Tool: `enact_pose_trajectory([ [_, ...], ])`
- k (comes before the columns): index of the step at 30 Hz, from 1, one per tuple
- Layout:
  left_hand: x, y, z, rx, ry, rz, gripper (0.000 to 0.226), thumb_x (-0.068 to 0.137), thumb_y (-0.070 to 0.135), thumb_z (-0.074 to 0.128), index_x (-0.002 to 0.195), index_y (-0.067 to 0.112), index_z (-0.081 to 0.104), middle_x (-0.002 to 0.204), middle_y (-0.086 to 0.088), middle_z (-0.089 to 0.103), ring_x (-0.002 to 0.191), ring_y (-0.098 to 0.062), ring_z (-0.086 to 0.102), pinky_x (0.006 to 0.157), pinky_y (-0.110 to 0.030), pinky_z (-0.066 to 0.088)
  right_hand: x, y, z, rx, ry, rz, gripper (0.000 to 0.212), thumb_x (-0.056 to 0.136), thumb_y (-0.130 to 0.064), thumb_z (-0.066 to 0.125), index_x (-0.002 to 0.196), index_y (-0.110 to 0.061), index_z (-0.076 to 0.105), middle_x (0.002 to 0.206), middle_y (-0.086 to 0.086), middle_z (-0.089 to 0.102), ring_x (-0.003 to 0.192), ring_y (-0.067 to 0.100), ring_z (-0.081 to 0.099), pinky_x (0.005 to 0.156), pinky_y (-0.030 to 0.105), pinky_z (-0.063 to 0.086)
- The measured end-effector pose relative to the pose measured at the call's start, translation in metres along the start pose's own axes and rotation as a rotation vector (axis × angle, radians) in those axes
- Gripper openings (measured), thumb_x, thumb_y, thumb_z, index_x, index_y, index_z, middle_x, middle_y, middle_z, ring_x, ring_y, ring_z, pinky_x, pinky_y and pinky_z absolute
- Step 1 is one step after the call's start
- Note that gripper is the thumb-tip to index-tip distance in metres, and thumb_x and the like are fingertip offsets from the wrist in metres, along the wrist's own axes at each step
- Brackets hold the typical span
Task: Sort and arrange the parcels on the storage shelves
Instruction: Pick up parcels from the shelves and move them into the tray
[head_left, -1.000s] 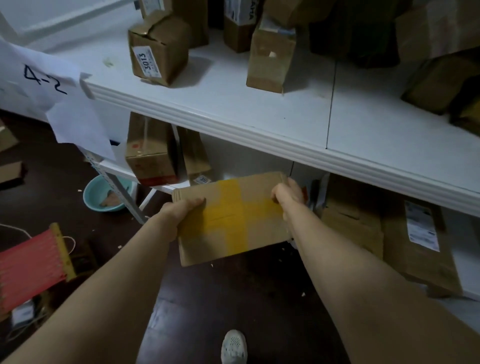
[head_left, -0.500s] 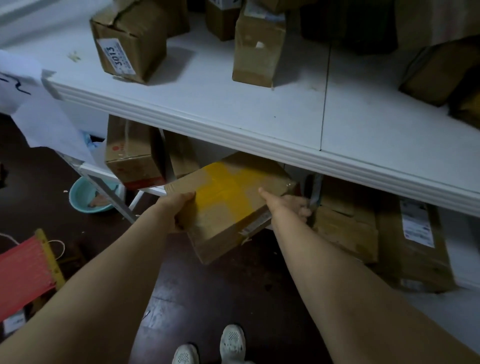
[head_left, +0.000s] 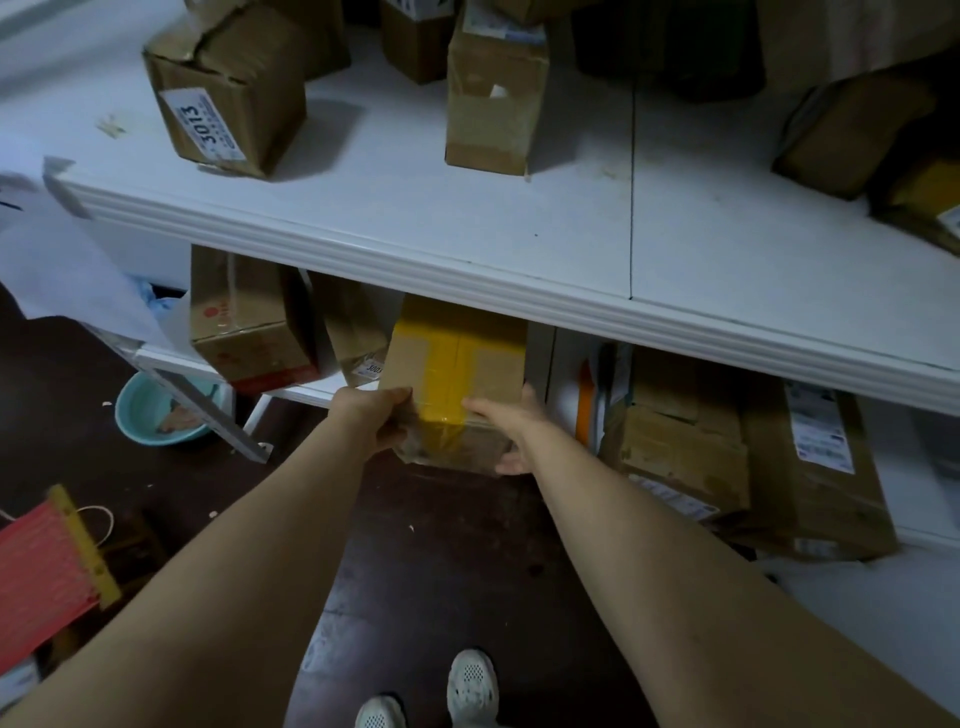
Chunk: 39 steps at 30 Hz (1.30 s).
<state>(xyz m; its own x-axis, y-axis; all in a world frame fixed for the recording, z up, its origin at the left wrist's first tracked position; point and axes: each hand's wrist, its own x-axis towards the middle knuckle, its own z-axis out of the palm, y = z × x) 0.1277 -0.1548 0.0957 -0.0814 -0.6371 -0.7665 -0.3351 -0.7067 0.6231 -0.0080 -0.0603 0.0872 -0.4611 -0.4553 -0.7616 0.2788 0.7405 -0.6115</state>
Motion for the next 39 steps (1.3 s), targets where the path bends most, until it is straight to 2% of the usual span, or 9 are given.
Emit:
enact_pose_trajectory([
  [3, 0.013, 0.003, 0.000, -0.032, 0.044, 0.034, 0.041, 0.084, 0.015, 0.072, 0.116, 0.000, 0.051, 0.107, -0.018, 0.061, 0.093, -0.032, 0.064, 0.055, -0.035, 0.060, 0.005, -0.011, 0.004, 0.042, -0.042, 0.020, 0.100, 0.081, -0.031, 0.076, 0.153, -0.030, 0.008, 0.154, 0.011, 0.029, 0.093, 0.027, 0.066, 0.042, 0.023, 0.051],
  [5, 0.015, 0.006, 0.000, -0.029, 0.039, 0.082, 0.037, 0.086, 0.008, 0.067, 0.119, -0.001, 0.053, 0.097, -0.016, 0.063, 0.087, -0.029, 0.064, 0.065, -0.033, 0.058, 0.014, -0.021, 0.010, 0.150, 0.000, -0.047, 0.095, 0.083, -0.014, 0.074, 0.154, -0.027, 0.012, 0.154, 0.009, 0.029, 0.117, 0.030, 0.057, 0.065, 0.031, 0.059],
  [8, 0.016, 0.007, 0.000, 0.087, 0.003, 0.161, 0.040, 0.088, 0.006, 0.063, 0.126, 0.001, 0.053, 0.111, -0.016, 0.062, 0.103, -0.029, 0.061, 0.086, -0.036, 0.052, 0.022, -0.027, 0.023, 0.178, 0.043, -0.163, 0.094, 0.086, -0.005, 0.068, 0.154, -0.025, 0.007, 0.154, 0.009, 0.029, 0.135, 0.031, 0.041, 0.103, 0.044, 0.047],
  [10, 0.009, 0.010, -0.001, 0.119, -0.037, 0.173, 0.038, 0.086, 0.007, 0.064, 0.123, 0.004, 0.053, 0.098, -0.014, 0.060, 0.082, -0.022, 0.060, 0.069, -0.031, 0.050, 0.018, -0.027, 0.029, 0.149, 0.036, -0.188, 0.092, 0.087, -0.002, 0.066, 0.154, -0.022, 0.006, 0.152, 0.011, 0.032, 0.135, 0.030, 0.042, 0.108, 0.045, 0.041],
  [15, -0.022, 0.030, -0.005, 0.259, -0.096, 0.238, 0.019, 0.089, 0.006, 0.060, 0.106, 0.000, 0.055, 0.075, -0.009, 0.050, 0.060, -0.017, 0.046, 0.051, -0.026, 0.040, -0.008, -0.031, 0.021, 0.003, 0.035, -0.157, 0.041, 0.090, 0.000, 0.062, 0.128, -0.005, 0.046, 0.118, 0.013, 0.056, 0.106, 0.026, 0.060, 0.091, 0.035, 0.054],
  [24, -0.134, 0.089, 0.011, 0.351, -0.262, 0.480, 0.010, 0.089, 0.002, 0.058, 0.080, 0.005, 0.054, 0.068, -0.011, 0.055, 0.058, -0.018, 0.049, 0.058, -0.028, 0.044, -0.110, -0.063, -0.025, -0.033, 0.130, -0.263, 0.028, 0.087, -0.005, 0.062, 0.115, -0.002, 0.060, 0.101, 0.015, 0.067, 0.083, 0.021, 0.066, 0.063, 0.027, 0.055],
  [27, -0.169, 0.102, 0.023, 0.375, -0.297, 0.563, 0.005, 0.092, 0.008, 0.056, 0.092, 0.003, 0.058, 0.084, -0.011, 0.063, 0.075, -0.022, 0.058, 0.075, -0.033, 0.050, -0.145, -0.071, -0.045, 0.015, 0.167, -0.340, 0.025, 0.088, -0.005, 0.062, 0.113, -0.003, 0.061, 0.087, 0.011, 0.066, 0.074, 0.019, 0.066, 0.067, 0.028, 0.056],
  [30, -0.197, 0.110, 0.043, 0.425, -0.353, 0.625, 0.007, 0.092, 0.008, 0.057, 0.090, 0.003, 0.060, 0.090, -0.012, 0.064, 0.071, -0.019, 0.058, 0.072, -0.031, 0.048, -0.175, -0.073, -0.071, 0.041, 0.262, -0.381, 0.024, 0.088, -0.007, 0.064, 0.111, -0.002, 0.062, 0.084, 0.012, 0.066, 0.068, 0.018, 0.064, 0.065, 0.027, 0.056],
  [39, -0.248, 0.126, 0.116, 0.554, -0.409, 0.750, 0.019, 0.093, 0.011, 0.057, 0.108, 0.001, 0.063, 0.106, -0.013, 0.068, 0.093, -0.022, 0.063, 0.084, -0.034, 0.051, -0.199, -0.085, -0.163, 0.100, 0.400, -0.452, 0.019, 0.089, -0.010, 0.064, 0.106, -0.002, 0.064, 0.096, 0.015, 0.069, 0.087, 0.022, 0.069, 0.076, 0.031, 0.056],
])
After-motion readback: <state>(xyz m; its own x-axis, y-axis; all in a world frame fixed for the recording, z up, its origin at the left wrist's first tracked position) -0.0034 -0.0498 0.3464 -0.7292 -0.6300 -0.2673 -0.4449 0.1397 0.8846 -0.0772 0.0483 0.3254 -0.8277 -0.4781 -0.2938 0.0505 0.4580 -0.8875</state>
